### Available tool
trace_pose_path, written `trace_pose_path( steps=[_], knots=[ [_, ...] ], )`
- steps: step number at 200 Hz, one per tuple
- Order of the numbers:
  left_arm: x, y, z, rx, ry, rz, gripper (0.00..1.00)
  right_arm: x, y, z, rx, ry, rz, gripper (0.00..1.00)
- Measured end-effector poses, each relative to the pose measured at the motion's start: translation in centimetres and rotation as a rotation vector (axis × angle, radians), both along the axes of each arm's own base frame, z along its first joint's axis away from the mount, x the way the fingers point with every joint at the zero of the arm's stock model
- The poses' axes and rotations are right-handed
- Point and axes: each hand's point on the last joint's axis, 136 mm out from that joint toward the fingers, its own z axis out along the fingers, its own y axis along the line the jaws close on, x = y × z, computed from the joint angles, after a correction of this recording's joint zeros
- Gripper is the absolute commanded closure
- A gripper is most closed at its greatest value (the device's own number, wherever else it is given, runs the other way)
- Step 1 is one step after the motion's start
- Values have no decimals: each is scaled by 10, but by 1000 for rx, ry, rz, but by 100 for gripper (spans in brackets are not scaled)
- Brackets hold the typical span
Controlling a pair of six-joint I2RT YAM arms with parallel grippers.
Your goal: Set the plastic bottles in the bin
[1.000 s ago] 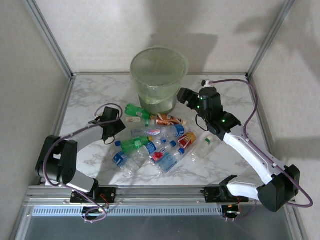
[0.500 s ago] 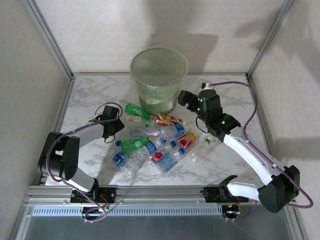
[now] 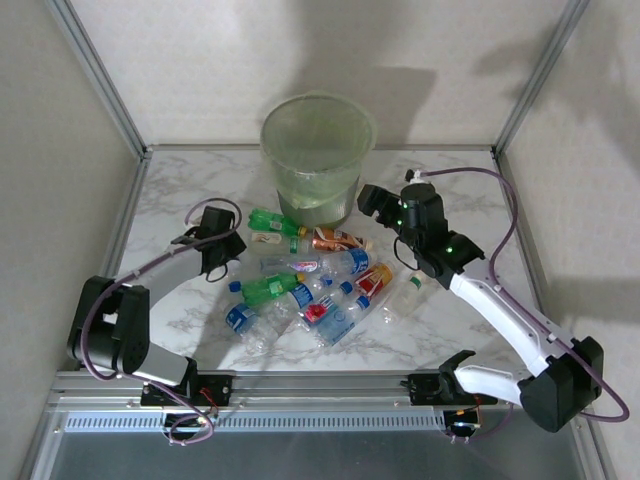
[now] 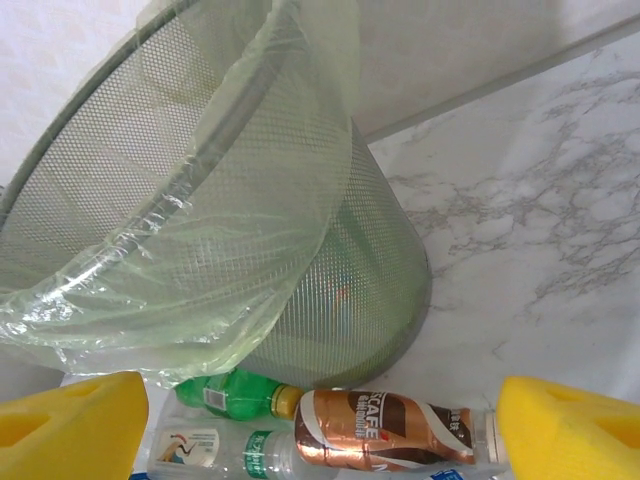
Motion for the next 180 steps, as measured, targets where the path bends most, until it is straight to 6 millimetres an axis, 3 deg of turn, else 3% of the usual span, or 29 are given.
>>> trace_pose_path(
  steps=[31,55,120,180],
  knots=[
    [0,1,0,11,3,-3,23,-2,-1,0,5,-1,-1,10],
    [1,2,-4,20,12,-1,21,-3,-2,-1,6,1,-2,10],
    [8,0,-27,29,70,-4,24,-4,-3,-1,6,1,-5,10],
    [16,-1,-34,32,74,-7,35,-5,-4,-7,0,10,-6,10]
  ],
)
